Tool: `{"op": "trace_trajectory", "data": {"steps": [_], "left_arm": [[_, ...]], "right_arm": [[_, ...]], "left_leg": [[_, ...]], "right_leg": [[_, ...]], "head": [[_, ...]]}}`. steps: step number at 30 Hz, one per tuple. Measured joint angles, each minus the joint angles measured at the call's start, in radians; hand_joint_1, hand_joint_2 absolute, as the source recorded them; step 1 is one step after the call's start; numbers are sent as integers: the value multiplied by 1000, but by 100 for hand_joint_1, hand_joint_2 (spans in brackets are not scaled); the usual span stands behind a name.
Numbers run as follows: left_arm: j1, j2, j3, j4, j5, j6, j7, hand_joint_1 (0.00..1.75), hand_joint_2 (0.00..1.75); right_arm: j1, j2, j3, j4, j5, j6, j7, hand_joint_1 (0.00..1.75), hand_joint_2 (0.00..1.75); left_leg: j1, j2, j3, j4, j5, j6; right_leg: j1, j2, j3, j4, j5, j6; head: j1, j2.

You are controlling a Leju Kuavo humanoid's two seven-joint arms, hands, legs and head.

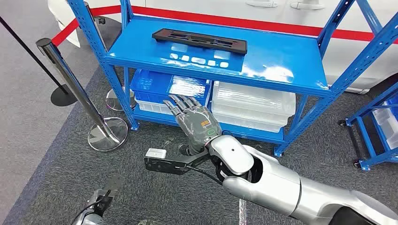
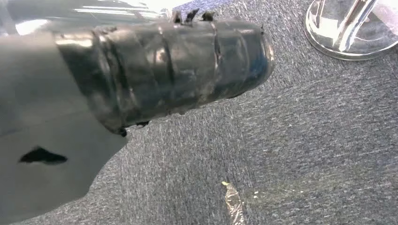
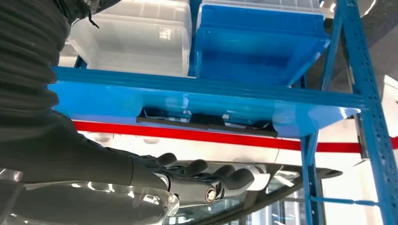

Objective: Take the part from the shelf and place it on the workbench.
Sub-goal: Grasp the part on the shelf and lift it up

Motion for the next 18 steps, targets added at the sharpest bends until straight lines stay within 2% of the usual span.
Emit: {"op": "trace_trajectory", "data": {"steps": [2, 3, 4, 5, 6, 8, 10, 11, 12, 14, 15, 16, 17, 18], "left_arm": [[1, 0, 0, 0, 0, 0, 0, 0, 0], [1, 0, 0, 1, 0, 0, 0, 0, 0], [1, 0, 0, 1, 0, 0, 0, 0, 0], [1, 0, 0, 2, 0, 0, 0, 0, 0], [0, 0, 0, 2, 0, 0, 0, 0, 0], [-1, 0, 0, 3, 1, 1, 0, 0, 0], [-1, 0, 0, 3, 1, 2, 1, 0, 0], [-1, 0, 0, 3, 1, 3, 1, 0, 0], [-1, 0, 0, 3, 1, 4, 1, 0, 0], [-2, -1, 0, 4, 0, 5, 1, 0, 0], [-1, 0, 0, 4, 0, 5, 2, 0, 0], [1, 0, 1, 4, 0, 6, 2, 0, 0], [3, 0, 1, 4, 0, 7, 3, 0, 0], [3, 1, 1, 4, 0, 8, 3, 0, 0]], "right_arm": [[1, 0, 0, 1, 0, -4, 1, 0, 175], [1, 0, -1, 1, 0, -9, 2, 0, 175], [2, 0, -3, 2, 0, -16, 4, 0, 175], [2, 0, -6, 2, 0, -25, 5, 0, 175], [2, 1, -9, 3, -1, -34, 8, 0, 175], [3, 2, -14, 4, -8, -53, 14, 0, 175], [5, 4, -18, 4, -26, -71, 18, 0, 175], [5, 6, -20, 5, -38, -80, 19, 0, 175], [6, 9, -23, 5, -50, -88, 19, 0, 175], [8, 14, -28, 6, -68, -98, 18, 0, 175], [11, 15, -29, 7, -73, -100, 18, 0, 175], [13, 16, -29, 9, -77, -100, 18, 0, 175], [16, 17, -29, 11, -79, -101, 18, 0, 175], [17, 17, -29, 13, -81, -102, 18, 0, 175]], "left_leg": [[-1, -1, 8, 1, -6, 0], [-2, -2, 16, 1, -13, -1], [-2, -3, 24, 1, -19, -2], [-4, -4, 31, 1, -26, -6], [-5, -5, 34, 1, -31, -10], [-5, -5, 34, -2, -35, -21], [-3, -4, 34, 0, -43, -31], [-4, -4, 25, 21, -55, -34], [-3, -4, 4, 64, -73, -37], [-2, -4, -71, 194, -113, -41], [-2, -4, -109, 248, -120, -43], [-2, -4, -134, 272, -109, -45], [-2, -4, -141, 256, -79, -46], [-1, -4, -128, 205, -34, -46]], "right_leg": [[1, 0, 6, -40, 40, -4], [3, 0, 20, -90, 84, -10], [5, 0, 45, -154, 121, -15], [9, -1, 72, -212, 147, -20], [12, -1, 94, -255, 156, -24], [18, 1, 110, -284, 147, -28], [14, 3, 119, -298, 143, -33], [11, 3, 127, -304, 141, -37], [9, 2, 135, -309, 139, -42], [10, 1, 148, -311, 129, -49], [11, 2, 154, -311, 123, -51], [11, 3, 161, -310, 117, -51], [10, 5, 169, -309, 110, -51], [10, 7, 178, -306, 102, -49]], "head": [[0, 0], [0, 0], [0, 0], [0, 0], [0, 0], [-1, 0], [-2, 0], [-3, 0], [-4, 0], [-6, 0], [-5, 0], [-5, 0], [-6, 0], [-6, 0]]}}
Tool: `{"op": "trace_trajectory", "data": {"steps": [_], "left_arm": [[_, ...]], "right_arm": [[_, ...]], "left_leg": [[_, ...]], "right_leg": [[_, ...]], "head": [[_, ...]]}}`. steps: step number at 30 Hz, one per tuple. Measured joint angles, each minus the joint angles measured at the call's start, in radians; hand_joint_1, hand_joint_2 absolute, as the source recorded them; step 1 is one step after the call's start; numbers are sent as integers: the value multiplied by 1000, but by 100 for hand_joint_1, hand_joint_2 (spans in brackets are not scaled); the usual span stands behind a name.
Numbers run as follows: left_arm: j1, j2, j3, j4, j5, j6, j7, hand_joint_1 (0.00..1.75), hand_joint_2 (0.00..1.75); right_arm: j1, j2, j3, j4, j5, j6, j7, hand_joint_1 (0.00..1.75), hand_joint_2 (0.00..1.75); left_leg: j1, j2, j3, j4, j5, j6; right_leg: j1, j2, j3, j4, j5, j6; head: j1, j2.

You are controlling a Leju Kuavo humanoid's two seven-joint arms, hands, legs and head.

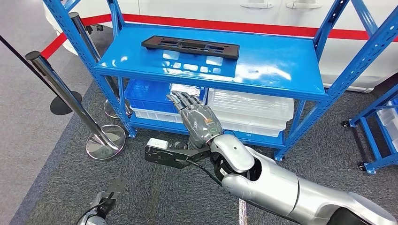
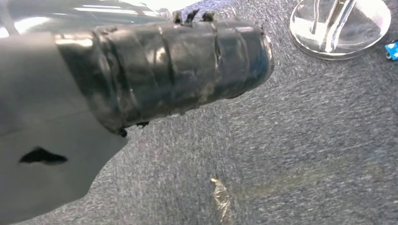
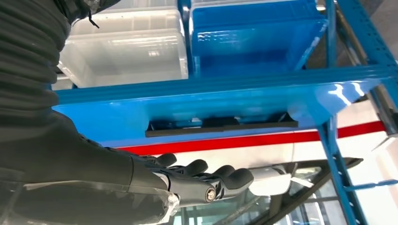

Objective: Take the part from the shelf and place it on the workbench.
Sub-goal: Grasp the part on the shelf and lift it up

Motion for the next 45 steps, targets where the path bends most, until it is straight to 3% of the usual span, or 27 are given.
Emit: {"op": "trace_trajectory", "data": {"steps": [2, 3, 8, 10, 12, 13, 14, 16, 18, 19, 22, 24, 27, 28, 29, 30, 32, 33, 35, 38, 40, 42, 43, 44, 45], "left_arm": [[-1, 1, 0, 0, 0, 2, 0, 0, 0], [-3, 1, 0, 0, 0, 3, 1, 0, 0], [5, 4, 8, 0, 1, 8, 36, 0, 0], [13, 14, 15, 1, 5, 14, 60, 0, 0], [25, 29, 23, 1, 18, 21, 80, 0, 0], [33, 37, 30, 1, 25, 23, 87, 0, 0], [40, 44, 37, 1, 33, 26, 94, 0, 0], [52, 54, 50, 1, 45, 28, 106, 0, 0], [55, 61, 60, 1, 52, 31, 116, 0, 0], [56, 64, 65, 1, 54, 33, 119, 0, 0], [58, 72, 74, 1, 55, 36, 125, 0, 0], [58, 74, 76, 2, 55, 36, 124, 0, 0], [58, 78, 79, 2, 55, 36, 124, 0, 0], [60, 80, 81, 3, 55, 36, 124, 0, 0], [62, 81, 83, 3, 55, 36, 124, 0, 0], [63, 82, 86, 4, 55, 36, 124, 0, 0], [64, 84, 89, 5, 55, 36, 124, 0, 0], [63, 84, 90, 6, 55, 36, 124, 0, 0], [62, 84, 91, 7, 55, 36, 124, 0, 0], [65, 85, 92, 8, 55, 37, 124, 0, 0], [64, 86, 93, 8, 54, 37, 123, 0, 0], [62, 87, 94, 8, 54, 37, 121, 0, 0], [62, 87, 95, 8, 53, 37, 119, 0, 0], [63, 88, 95, 9, 53, 37, 117, 0, 0], [63, 87, 95, 9, 52, 37, 114, 0, 0]], "right_arm": [[0, 3, -1, 3, -2, -3, 0, 0, 175], [-1, 5, -2, 4, -3, -5, 0, 0, 175], [-2, 9, -4, 9, -5, -10, 0, 0, 175], [-1, 9, -6, 10, -5, -10, 3, 0, 175], [5, 6, -7, 12, -4, -9, 14, 0, 175], [9, 4, -8, 13, -4, -9, 20, 0, 175], [13, 0, -9, 14, -4, -8, 27, 0, 175], [16, -6, -11, 15, -4, -6, 36, 0, 175], [15, -9, -12, 15, -3, -2, 41, 0, 175], [14, -10, -13, 15, -3, 1, 42, 0, 175], [14, -11, -14, 14, -4, 6, 45, 0, 175], [12, -10, -14, 14, -5, 7, 49, 0, 175], [12, -9, -15, 14, -6, 8, 52, 0, 175], [14, -9, -15, 15, -6, 8, 52, 0, 175], [16, -9, -15, 15, -6, 8, 52, 0, 175], [17, -9, -15, 16, -6, 8, 52, 0, 175], [17, -9, -15, 16, -6, 8, 52, 0, 175], [16, -9, -15, 16, -6, 8, 52, 0, 175], [14, -9, -15, 16, -6, 9, 52, 0, 175], [13, -9, -15, 16, -6, 8, 52, 0, 175], [11, -9, -15, 15, -6, 8, 52, 0, 175], [11, -9, -16, 16, -6, 9, 52, 0, 175], [12, -9, -16, 16, -5, 10, 52, 0, 175], [12, -9, -16, 17, -3, 12, 52, 0, 175], [12, -9, -16, 17, -1, 15, 52, 0, 175]], "left_leg": [[-2, -1, 47, -126, 72, 2], [-4, -1, 67, -169, 83, 6], [-3, -2, 92, -207, 66, 33], [-2, -1, 108, -213, 59, 43], [-3, 0, 120, -213, 47, 50], [-3, 0, 127, -212, 40, 51], [-3, -1, 136, -211, 33, 51], [-3, -2, 157, -209, 15, 50], [-5, -5, 172, -210, 0, 43], [-6, -6, 175, -211, -5, 38], [-6, -4, 180, -216, -14, 24], [-5, -3, 164, -174, -39, 16], [-3, -3, 52, 18, -98, 8], [-2, -3, 15, 64, -98, 4], [0, -2, -5, 74, -79, 0], [3, -2, -5, 41, -39, -4], [9, -2, 36, -88, 53, -12], [10, -2, 58, -147, 77, -11], [8, -3, 75, -189, 76, -2], [8, -3, 81, -193, 66, 20], [8, -3, 92, -195, 59, 33], [4, -3, 103, -195, 50, 42], [2, -3, 109, -195, 45, 45], [-1, -4, 116, -195, 39, 47], [-2, -4, 124, -195, 33, 48]], "right_leg": [[0, 2, 16, 5, -17, 7], [1, 3, 18, 8, -24, 12], [3, -1, 9, 26, -44, 37], [1, -5, -40, 120, -79, 45], [-1, -6, -126, 252, -109, 48], [-1, -7, -158, 288, -103, 47], [-1, -7, -172, 285, -79, 45], [0, -7, -142, 172, 9, 37], [7, -8, -91, 55, 58, 28], [10, -7, -76, 25, 60, 25], [8, -4, -59, 4, 46, 17], [2, -4, -41, -11, 42, 9], [0, -6, -18, -19, 29, 0], [-1, -5, -12, -18, 23, 0], [-2, -4, -4, -17, 16, 1], [-4, -3, 5, -14, 8, 4], [-6, 0, 23, -7, -12, 13], [-5, 1, 27, -1, -21, 20], [-1, 2, 24, 4, -29, 29], [-2, -1, 17, 16, -42, 37], [-3, -6, -19, 94, -74, 45], [-3, -9, -102, 236, -116, 47], [-3, -9, -143, 292, -123, 45], [-1, -9, -169, 314, -111, 41], [2, -9, -174, 293, -78, 35]], "head": [[0, 0], [0, 0], [4, 0], [5, 0], [6, 0], [6, 0], [6, 0], [6, 0], [6, 0], [5, 0], [3, 0], [1, 0], [0, 0], [0, 0], [0, 0], [0, 0], [0, 0], [-1, 0], [-2, 0], [0, 0], [2, 0], [4, 0], [3, 0], [3, 0], [3, 0]]}}
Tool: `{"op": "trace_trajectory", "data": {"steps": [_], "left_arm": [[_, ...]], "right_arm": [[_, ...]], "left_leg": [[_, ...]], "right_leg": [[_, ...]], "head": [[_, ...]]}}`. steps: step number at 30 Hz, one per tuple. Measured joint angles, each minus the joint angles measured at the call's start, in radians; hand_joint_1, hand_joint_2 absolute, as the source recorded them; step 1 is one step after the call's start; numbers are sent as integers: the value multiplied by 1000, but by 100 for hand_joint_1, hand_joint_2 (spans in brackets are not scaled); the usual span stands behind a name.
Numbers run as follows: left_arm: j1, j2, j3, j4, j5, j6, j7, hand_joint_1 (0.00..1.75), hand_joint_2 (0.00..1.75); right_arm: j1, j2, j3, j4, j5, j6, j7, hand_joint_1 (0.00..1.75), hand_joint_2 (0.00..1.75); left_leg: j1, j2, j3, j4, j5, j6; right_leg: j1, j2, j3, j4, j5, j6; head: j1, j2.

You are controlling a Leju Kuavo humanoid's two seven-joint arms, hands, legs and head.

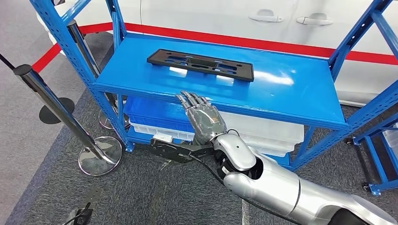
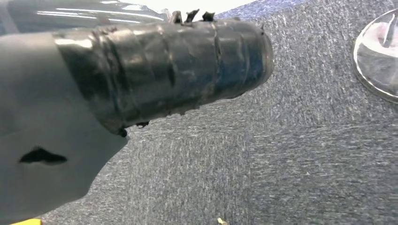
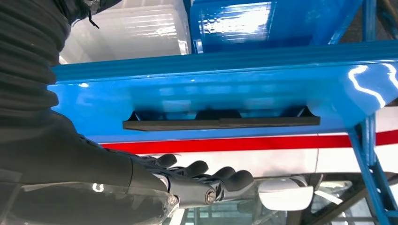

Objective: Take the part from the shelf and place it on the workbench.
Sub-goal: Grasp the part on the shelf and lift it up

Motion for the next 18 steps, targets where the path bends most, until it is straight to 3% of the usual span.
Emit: {"op": "trace_trajectory", "data": {"steps": [2, 4, 6, 9, 11, 13, 14, 15, 16, 18], "left_arm": [[0, -1, 0, 1, -4, 0, -5, 0, 0], [-1, -3, 0, 2, -8, 0, -7, 0, 0], [-1, -4, 0, 3, -10, -1, -7, 0, 0], [-2, -5, 1, 5, -16, -5, -6, 0, 0], [-4, -5, 1, 6, -20, -8, -4, 0, 0], [-4, -5, 1, 6, -23, -10, -2, 0, 0], [-2, -5, 1, 6, -24, -10, -2, 0, 0], [0, -5, 1, 6, -25, -10, -1, 0, 0], [1, -5, 1, 6, -26, -11, -1, 0, 0], [0, -5, 1, 7, -29, -11, -1, 0, 0]], "right_arm": [[-3, 1, 0, 1, 7, 5, 0, 0, 175], [-9, 4, 0, 1, 15, 8, 0, 0, 175], [-12, 7, 0, 2, 22, 8, 0, 0, 175], [-15, 15, 0, 2, 36, 7, -6, 0, 175], [-19, 23, 0, 4, 49, 5, -15, 0, 175], [-20, 32, 2, 7, 60, 5, -20, 0, 175], [-19, 35, 4, 10, 64, 6, -21, 0, 175], [-19, 39, 6, 12, 68, 7, -23, 0, 175], [-19, 43, 7, 14, 71, 8, -26, 0, 175], [-20, 52, 8, 17, 78, 10, -32, 0, 175]], "left_leg": [[-2, -2, 17, -1, -12, 0], [-3, -4, 26, -3, -23, -5], [-4, -3, 29, -8, -29, -12], [-4, -1, 33, 1, -48, -26], [-3, 0, -13, 95, -90, -32], [-2, 0, -93, 225, -123, -39], [-1, 0, -123, 258, -118, -42], [1, 1, -137, 256, -93, -46], [3, 1, -131, 214, -51, -49], [4, 2, -87, 85, 34, -55]], "right_leg": [[12, 0, 38, -134, 93, -19], [23, 0, 88, -249, 136, -35], [27, 0, 106, -281, 130, -40], [18, 1, 128, -308, 127, -42], [13, 0, 149, -321, 123, -45], [13, 0, 161, -322, 113, -47], [12, 1, 167, -321, 106, -47], [11, 2, 174, -318, 98, -45], [9, 3, 183, -313, 88, -43], [7, 4, 198, -300, 65, -33]], "head": [[0, 0], [0, 0], [-1, 0], [-2, 0], [-3, 0], [-4, 0], [-4, 0], [-3, 0], [-3, 0], [-4, 0]]}}
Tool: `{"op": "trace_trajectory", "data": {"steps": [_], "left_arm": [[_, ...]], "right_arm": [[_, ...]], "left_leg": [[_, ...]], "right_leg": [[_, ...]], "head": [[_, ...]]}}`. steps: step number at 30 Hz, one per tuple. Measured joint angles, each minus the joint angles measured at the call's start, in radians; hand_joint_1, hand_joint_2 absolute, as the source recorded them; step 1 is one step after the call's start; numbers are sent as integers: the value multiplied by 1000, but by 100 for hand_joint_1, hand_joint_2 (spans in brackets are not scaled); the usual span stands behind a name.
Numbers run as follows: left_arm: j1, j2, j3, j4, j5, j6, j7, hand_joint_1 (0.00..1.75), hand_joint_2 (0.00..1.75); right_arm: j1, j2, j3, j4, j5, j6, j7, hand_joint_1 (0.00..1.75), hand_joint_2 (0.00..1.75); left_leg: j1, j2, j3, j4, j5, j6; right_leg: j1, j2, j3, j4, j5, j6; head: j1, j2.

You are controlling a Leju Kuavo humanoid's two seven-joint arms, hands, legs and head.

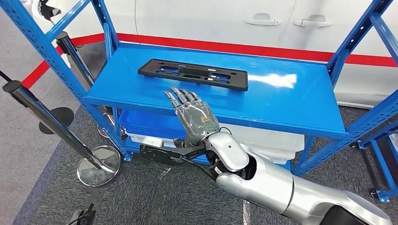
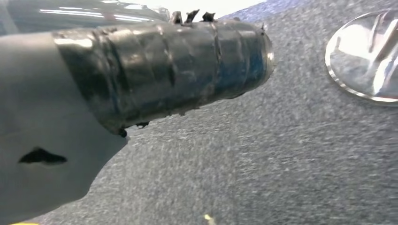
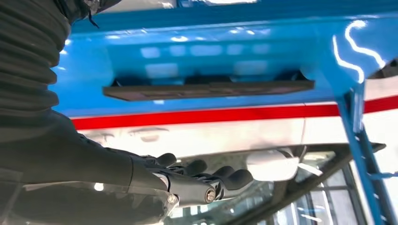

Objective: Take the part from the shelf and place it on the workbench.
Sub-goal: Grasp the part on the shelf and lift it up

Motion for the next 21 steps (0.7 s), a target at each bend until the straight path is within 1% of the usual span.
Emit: {"op": "trace_trajectory", "data": {"steps": [1, 2, 3, 4, 5, 6, 7, 8, 9, 11, 12, 13, 14, 15, 16, 17, 18, 20, 21], "left_arm": [[-1, 0, 0, 0, -1, 0, 0, 0, 0], [-3, 0, 0, 0, -2, -1, 0, 0, 0], [-3, 0, 0, 1, -2, -1, 0, 0, 0], [-4, 0, 0, 1, -3, -2, 0, 0, 0], [-3, -1, 0, 1, -3, -2, 0, 0, 0], [-2, -1, 1, 1, -3, -2, 0, 0, 0], [-2, -2, 1, 1, -4, -2, 1, 0, 0], [-3, -2, 1, 1, -4, -2, 1, 0, 0], [-3, -2, 1, 1, -4, -2, 1, 0, 0], [-4, -2, 1, 1, -4, -2, 1, 0, 0], [-4, -2, 1, 1, -5, -2, 2, 0, 0], [-3, -2, 1, 1, -5, -2, 3, 0, 0], [-2, -2, 1, 2, -5, -2, 3, 0, 0], [-2, -2, 1, 2, -6, -2, 4, 0, 0], [-2, -2, 1, 2, -6, -2, 4, 0, 0], [-2, -3, 1, 2, -7, -2, 4, 0, 0], [-3, -4, 1, 3, -9, -2, 4, 0, 0], [-2, -6, 1, 4, -11, -3, 4, 0, 0], [-2, -7, 1, 4, -12, -3, 3, 0, 0]], "right_arm": [[-1, 5, 0, 2, 2, 1, -2, 0, 175], [-3, 9, 1, 3, 5, 1, -3, 0, 175], [-4, 13, 2, 5, 6, 1, -4, 0, 175], [-6, 15, 2, 6, 7, 2, -4, 0, 175], [-6, 17, 2, 7, 8, 2, -4, 0, 175], [-6, 19, 2, 9, 8, 2, -4, 0, 175], [-7, 20, 2, 10, 9, 2, -4, 0, 175], [-8, 22, 3, 11, 10, 2, -4, 0, 175], [-9, 23, 3, 12, 10, 2, -5, 0, 175], [-8, 25, 4, 15, 10, 2, -6, 0, 175], [-6, 25, 5, 18, 10, 3, -6, 0, 175], [-4, 25, 6, 20, 10, 3, -6, 0, 175], [-4, 25, 6, 22, 10, 3, -6, 0, 175], [-4, 25, 6, 23, 10, 3, -6, 0, 175], [-4, 25, 6, 24, 10, 4, -6, 0, 175], [-6, 25, 6, 25, 11, 4, -6, 0, 175], [-7, 26, 7, 26, 12, 5, -7, 0, 175], [-8, 27, 7, 28, 14, 8, -7, 0, 175], [-8, 28, 7, 30, 15, 9, -7, 0, 175]], "left_leg": [[-1, 0, 22, -51, 18, 3], [-2, -1, 35, -77, 20, 8], [-5, -2, 42, -84, 11, 15], [-5, -3, 42, -87, 7, 22], [-4, -3, 43, -86, 5, 27], [-3, -3, 47, -87, 2, 32], [-1, -3, 52, -88, -1, 38], [0, -3, 58, -90, -5, 45], [0, -3, 64, -91, -9, 50], [-1, -3, 73, -91, -19, 56], [-2, -3, 79, -91, -24, 57], [-3, -4, 85, -91, -30, 58], [-3, -5, 94, -91, -37, 58], [-3, -6, 104, -91, -44, 57], [-3, -7, 113, -92, -51, 56], [-3, -9, 120, -93, -57, 54], [-3, -9, 123, -96, -61, 50], [-3, -9, 126, -103, -66, 41], [-3, -8, 127, -106, -70, 36]], "right_leg": [[0, 1, 4, 6, -10, 6], [1, 2, 6, 10, -16, 11], [2, 3, 6, 11, -20, 14], [1, 3, 6, 10, -21, 15], [2, 3, 7, 9, -23, 18], [2, 2, 7, 12, -28, 21], [2, 1, 2, 27, -38, 25], [1, 0, -14, 63, -55, 30], [-1, -2, -44, 119, -75, 34], [-4, -3, -129, 256, -113, 38], [-5, -3, -165, 299, -114, 38], [-5, -3, -184, 307, -96, 35], [-3, -3, -183, 275, -58, 30], [0, -3, -164, 208, -7, 23], [4, -3, -137, 136, 34, 15], [10, -3, -111, 75, 62, 8], [14, -3, -93, 35, 70, 2], [19, -3, -80, 11, 60, -4], [15, -3, -73, 2, 56, -6]], "head": [[0, 0], [0, 0], [0, 0], [0, 0], [-1, 0], [-1, 0], [1, 0], [2, 0], [4, 0], [5, 0], [6, 0], [6, 0], [6, 0], [6, 0], [5, 0], [5, 0], [5, 0], [4, 0], [4, 0]]}}
